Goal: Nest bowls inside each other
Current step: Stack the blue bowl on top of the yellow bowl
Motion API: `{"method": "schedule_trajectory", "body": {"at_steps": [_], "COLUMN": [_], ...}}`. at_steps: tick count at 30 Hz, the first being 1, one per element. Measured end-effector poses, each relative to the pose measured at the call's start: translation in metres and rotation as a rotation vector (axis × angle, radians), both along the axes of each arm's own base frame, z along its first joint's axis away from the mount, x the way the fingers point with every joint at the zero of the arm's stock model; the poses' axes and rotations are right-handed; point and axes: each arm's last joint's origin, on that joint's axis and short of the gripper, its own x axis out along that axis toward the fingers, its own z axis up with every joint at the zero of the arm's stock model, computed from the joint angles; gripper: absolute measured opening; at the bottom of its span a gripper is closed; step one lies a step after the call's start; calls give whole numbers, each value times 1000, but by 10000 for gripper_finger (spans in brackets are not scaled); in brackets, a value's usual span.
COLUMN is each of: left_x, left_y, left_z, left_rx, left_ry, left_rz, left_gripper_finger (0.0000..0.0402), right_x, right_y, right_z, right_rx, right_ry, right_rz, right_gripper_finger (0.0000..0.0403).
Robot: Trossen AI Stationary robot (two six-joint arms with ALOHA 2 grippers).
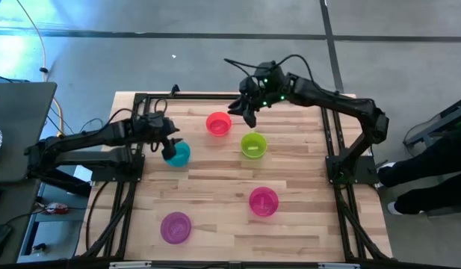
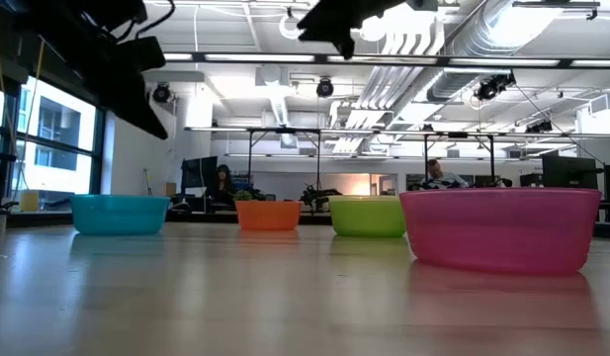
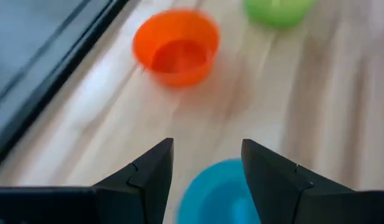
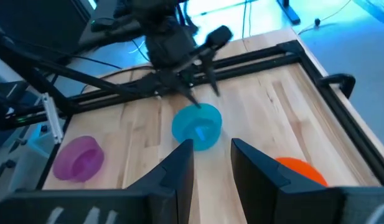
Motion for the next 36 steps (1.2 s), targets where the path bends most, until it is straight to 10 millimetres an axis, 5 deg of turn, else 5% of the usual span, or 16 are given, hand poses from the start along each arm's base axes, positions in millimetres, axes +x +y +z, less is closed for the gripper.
{"method": "schedule_trajectory", "body": {"at_steps": [5,14,24,29,36], "left_x": [-4,3,24,11,-14], "left_y": [9,18,34,42,50], "left_z": [4,-3,55,74,62], "left_rx": [110,58,84,-4,-163], "left_ry": [70,158,316,488,585], "left_rz": [4,-42,-183,-203,-161], "left_gripper_finger": [180,180,180,180,180], "right_x": [-5,-9,-19,-30,-40], "right_y": [12,42,52,55,63], "right_z": [24,46,70,73,79], "right_rx": [-28,-101,-129,-109,-98], "right_ry": [15,-5,-66,-27,-30], "right_rz": [44,220,253,254,266], "right_gripper_finger": [99,99,99,99,99]}}
